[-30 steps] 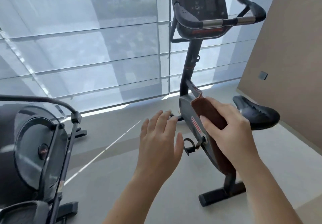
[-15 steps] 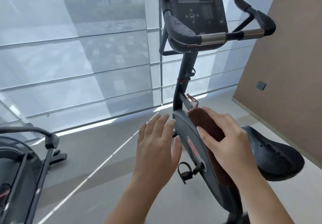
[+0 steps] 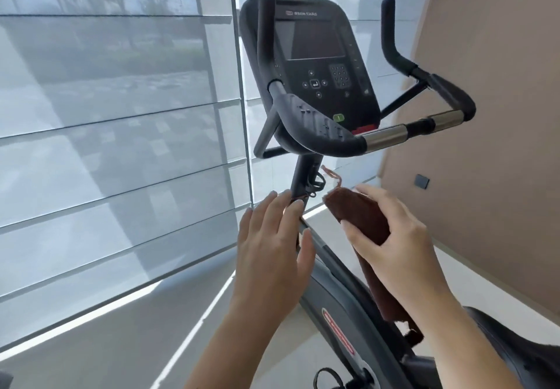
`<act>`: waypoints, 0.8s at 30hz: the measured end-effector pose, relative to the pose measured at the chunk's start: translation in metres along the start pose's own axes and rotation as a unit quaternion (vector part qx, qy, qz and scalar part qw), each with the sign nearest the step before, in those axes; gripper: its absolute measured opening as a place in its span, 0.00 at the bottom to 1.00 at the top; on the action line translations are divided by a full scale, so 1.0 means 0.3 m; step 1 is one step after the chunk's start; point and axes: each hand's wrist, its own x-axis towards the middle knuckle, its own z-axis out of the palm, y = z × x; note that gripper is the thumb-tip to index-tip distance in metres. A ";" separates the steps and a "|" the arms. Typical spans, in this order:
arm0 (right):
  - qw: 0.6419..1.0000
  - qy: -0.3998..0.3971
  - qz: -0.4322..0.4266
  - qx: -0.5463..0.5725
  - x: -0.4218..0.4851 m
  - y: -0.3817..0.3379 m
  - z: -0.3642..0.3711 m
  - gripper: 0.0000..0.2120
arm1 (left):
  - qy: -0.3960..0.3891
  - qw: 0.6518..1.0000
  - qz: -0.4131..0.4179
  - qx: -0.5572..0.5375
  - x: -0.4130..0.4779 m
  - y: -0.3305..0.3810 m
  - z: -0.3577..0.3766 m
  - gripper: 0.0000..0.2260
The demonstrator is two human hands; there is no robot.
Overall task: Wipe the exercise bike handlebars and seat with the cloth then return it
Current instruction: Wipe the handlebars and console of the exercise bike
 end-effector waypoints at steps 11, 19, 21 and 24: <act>0.995 0.063 -0.045 -0.067 0.422 0.045 0.072 0.18 | 0.020 0.998 0.048 -0.020 0.404 -0.200 0.156 0.16; 0.987 0.048 -0.105 -0.107 0.754 0.060 0.095 0.18 | 0.033 0.997 0.063 0.012 0.581 -0.245 0.229 0.16; 0.986 0.022 -0.106 -0.124 0.819 0.059 0.139 0.18 | 0.028 0.997 0.067 0.022 0.611 -0.261 0.244 0.17; 0.979 -0.059 -0.094 -0.172 0.859 0.068 0.201 0.19 | 0.015 0.997 0.070 0.032 0.641 -0.289 0.264 0.20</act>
